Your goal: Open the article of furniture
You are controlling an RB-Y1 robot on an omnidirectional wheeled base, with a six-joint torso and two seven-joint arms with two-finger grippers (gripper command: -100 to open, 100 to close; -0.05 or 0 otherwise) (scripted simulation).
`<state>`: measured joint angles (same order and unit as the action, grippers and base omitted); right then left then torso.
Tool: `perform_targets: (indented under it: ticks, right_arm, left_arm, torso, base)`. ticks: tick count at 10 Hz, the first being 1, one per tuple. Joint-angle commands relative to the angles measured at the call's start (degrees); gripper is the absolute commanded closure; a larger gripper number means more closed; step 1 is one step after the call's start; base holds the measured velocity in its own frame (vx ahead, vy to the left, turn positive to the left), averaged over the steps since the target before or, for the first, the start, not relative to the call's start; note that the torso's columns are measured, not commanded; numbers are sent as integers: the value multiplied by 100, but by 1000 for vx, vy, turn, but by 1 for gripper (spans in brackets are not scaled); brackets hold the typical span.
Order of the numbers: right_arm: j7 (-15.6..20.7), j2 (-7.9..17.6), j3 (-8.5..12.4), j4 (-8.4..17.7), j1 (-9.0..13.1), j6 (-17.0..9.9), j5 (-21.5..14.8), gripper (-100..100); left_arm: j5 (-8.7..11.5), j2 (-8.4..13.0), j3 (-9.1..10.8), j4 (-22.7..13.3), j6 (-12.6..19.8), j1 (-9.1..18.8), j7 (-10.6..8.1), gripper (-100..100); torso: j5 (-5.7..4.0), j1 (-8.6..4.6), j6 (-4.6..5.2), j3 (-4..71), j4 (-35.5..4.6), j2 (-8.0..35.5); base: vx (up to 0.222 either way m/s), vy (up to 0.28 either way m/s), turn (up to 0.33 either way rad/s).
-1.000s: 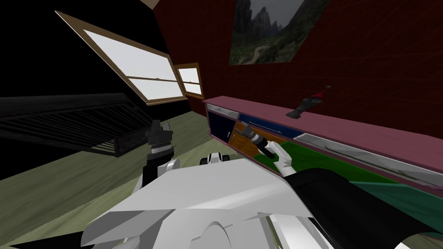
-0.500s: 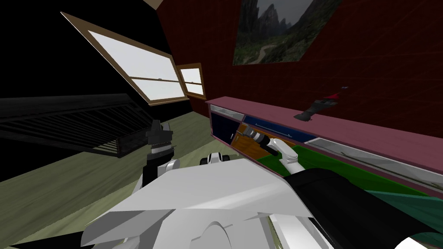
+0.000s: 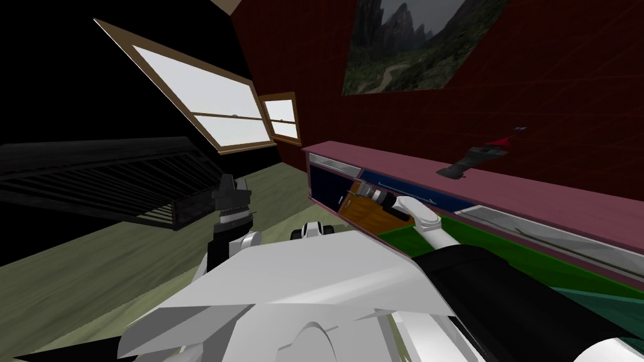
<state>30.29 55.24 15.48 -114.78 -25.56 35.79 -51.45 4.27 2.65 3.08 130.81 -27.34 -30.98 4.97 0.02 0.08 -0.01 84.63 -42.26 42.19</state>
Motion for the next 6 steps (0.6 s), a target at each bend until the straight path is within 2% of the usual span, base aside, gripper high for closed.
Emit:
perform_targets:
  ticks: [1, 2, 3, 6]
  right_arm:
    - [221, 420, 64, 155, 17, -16, -332, -100]
    - [340, 611, 117, 268, 37, -16, -516, -100]
    - [340, 685, 117, 268, 37, -16, -516, -100]
    - [665, 1268, 263, 566, 92, -13, -1020, -100]
  left_arm:
    - [0, 0, 0, 0, 0, 0, 0, 0]
    - [0, 0, 0, 0, 0, 0, 0, 0]
    - [0, 0, 0, 0, 0, 0, 0, 0]
    - [0, 0, 0, 0, 0, 0, 0, 0]
  torso:
    - [-1, -6, 1, -5, -2, 10]
    - [-2, -8, 1, -7, -3, 11]
    - [0, 1, 1, -4, -2, 6]
    - [-3, -11, 0, -3, -1, 5]
  base:
    - [58, 66, 19]
    - [78, 104, 28]
    - [61, 77, 4]
    - [77, 74, 21]
